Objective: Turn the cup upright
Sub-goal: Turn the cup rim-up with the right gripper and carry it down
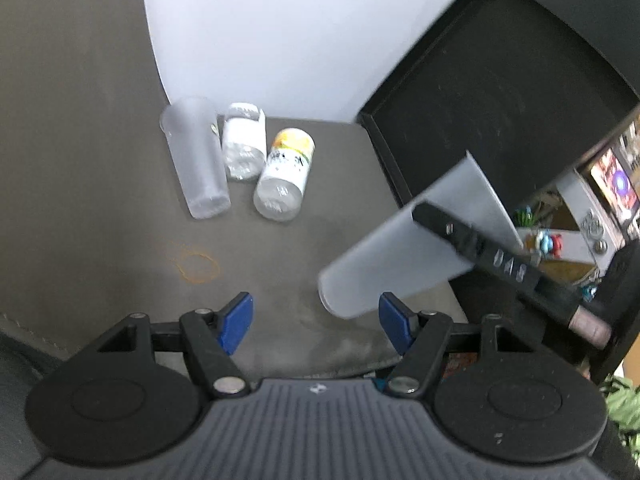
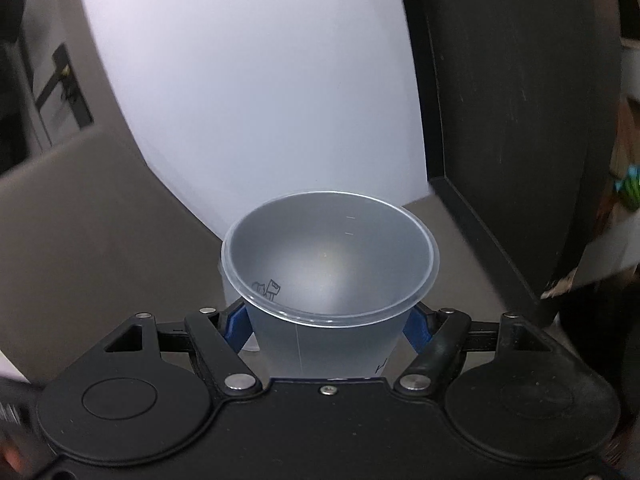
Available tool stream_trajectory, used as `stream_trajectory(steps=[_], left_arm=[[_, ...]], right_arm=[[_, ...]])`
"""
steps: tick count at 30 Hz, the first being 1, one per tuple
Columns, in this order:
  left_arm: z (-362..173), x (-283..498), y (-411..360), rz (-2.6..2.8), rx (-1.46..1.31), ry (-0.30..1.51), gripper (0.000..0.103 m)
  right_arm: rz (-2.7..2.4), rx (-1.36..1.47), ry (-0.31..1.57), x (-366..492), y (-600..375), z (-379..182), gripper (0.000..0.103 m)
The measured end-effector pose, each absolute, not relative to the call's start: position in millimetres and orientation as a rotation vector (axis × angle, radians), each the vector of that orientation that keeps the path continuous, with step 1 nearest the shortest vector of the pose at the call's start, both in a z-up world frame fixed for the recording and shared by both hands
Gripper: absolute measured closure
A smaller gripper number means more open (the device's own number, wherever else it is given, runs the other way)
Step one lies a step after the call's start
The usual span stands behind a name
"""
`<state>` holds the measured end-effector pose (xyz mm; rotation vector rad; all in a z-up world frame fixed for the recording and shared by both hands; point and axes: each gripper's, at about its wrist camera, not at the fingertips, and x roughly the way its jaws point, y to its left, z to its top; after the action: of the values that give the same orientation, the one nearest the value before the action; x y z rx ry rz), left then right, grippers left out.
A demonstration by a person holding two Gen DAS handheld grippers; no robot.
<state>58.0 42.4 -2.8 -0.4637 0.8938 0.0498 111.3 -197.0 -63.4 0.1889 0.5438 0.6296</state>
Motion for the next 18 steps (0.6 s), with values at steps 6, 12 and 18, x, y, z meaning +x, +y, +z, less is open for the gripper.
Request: stream_trajectory(steps=[6, 12, 18], left_arm=[[10.5, 69.6, 47.5, 0.05, -0.48, 0.85, 0.035], [30.8, 79.9, 40.3, 0.006, -0.491, 0.751, 0.035], [42.6, 91.3, 26.6, -0.054, -0.504, 0.678, 0.035]], right_arm=[[0.616, 0.082, 0.505, 104.0, -188.8, -54.4, 0.031], [0.631, -0.009, 0.51, 95.1, -180.0, -42.0, 0.031], [0.649, -0.09, 0.515, 87.0, -174.4, -42.5, 0.031]])
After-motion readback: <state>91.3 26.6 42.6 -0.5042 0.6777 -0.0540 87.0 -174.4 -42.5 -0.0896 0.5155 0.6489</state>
